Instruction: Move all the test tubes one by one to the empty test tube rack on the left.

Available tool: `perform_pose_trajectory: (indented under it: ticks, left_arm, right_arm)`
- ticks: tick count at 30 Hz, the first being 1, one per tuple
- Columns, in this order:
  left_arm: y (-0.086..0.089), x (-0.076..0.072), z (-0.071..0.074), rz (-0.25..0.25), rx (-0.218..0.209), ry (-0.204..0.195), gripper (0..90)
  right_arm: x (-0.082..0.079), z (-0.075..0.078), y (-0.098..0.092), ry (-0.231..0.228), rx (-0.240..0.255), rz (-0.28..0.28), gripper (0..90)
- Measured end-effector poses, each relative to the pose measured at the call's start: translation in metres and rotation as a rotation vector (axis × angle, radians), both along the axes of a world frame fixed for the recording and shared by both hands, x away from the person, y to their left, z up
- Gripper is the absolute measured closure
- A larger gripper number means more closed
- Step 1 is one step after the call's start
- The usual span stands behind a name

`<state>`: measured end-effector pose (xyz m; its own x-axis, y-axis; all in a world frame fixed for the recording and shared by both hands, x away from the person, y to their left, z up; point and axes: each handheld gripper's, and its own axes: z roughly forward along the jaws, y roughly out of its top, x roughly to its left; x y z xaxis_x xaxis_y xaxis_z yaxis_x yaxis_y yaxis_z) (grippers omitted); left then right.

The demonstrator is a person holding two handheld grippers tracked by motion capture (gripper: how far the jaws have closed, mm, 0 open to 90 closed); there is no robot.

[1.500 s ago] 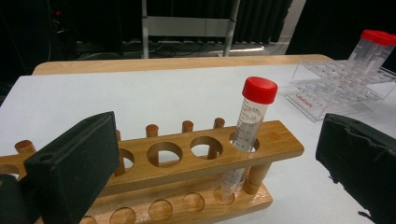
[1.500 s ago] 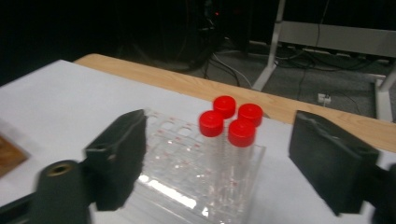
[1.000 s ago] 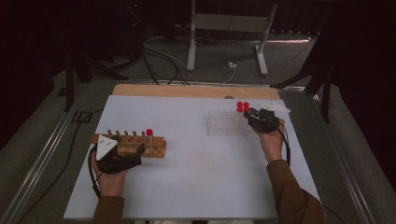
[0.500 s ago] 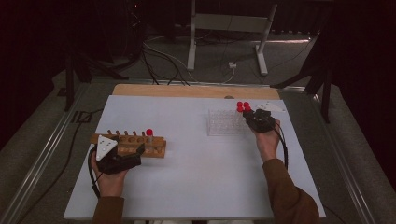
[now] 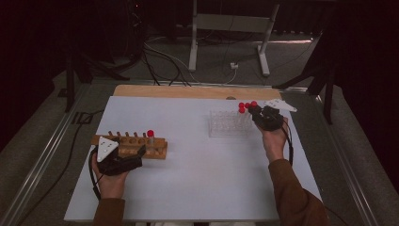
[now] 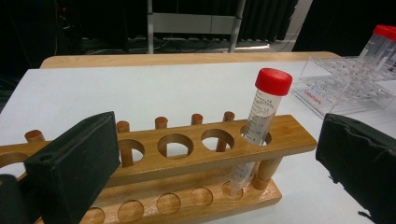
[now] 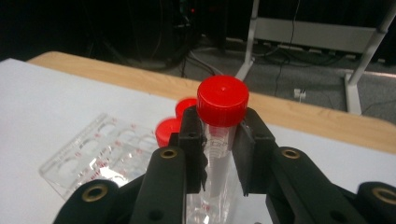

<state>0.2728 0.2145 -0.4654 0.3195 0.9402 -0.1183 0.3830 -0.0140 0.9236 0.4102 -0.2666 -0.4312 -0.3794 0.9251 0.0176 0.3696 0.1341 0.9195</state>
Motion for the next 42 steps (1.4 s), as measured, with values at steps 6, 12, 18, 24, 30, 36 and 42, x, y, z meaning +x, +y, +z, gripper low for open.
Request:
perform_pose_trajectory:
  ticks: [6,12,18,24,30,36,42]
  left_arm:
    - [-0.001,-0.001,0.001,-0.002,0.006,-0.003,0.6]
    - [-0.003,-0.003,0.006,-0.004,0.009,-0.022,0.6]
    - [-0.012,-0.008,0.018,-0.014,0.019,-0.065,0.6]
    - [-0.035,-0.012,0.037,-0.058,0.037,-0.115,0.7]
    - [-0.069,-0.012,0.052,-0.144,0.067,-0.151,1.2]
    - [-0.105,-0.005,0.056,-0.228,0.075,-0.142,1.7]
    - [-0.135,0.004,0.051,-0.292,0.105,-0.122,3.2]
  right_arm:
    - [-0.007,0.017,-0.001,-0.037,0.007,0.020,74.6]
    - [-0.015,0.025,0.000,-0.045,0.009,0.049,74.6]
    - [-0.025,0.027,0.003,-0.015,0.026,0.094,74.6]
    - [-0.036,0.030,0.011,0.010,0.045,0.152,74.5]
    - [-0.050,0.034,0.027,0.026,0.078,0.229,74.5]
    - [-0.064,0.039,0.049,0.039,0.089,0.316,74.4]
    - [-0.076,0.043,0.068,0.055,0.090,0.392,74.3]
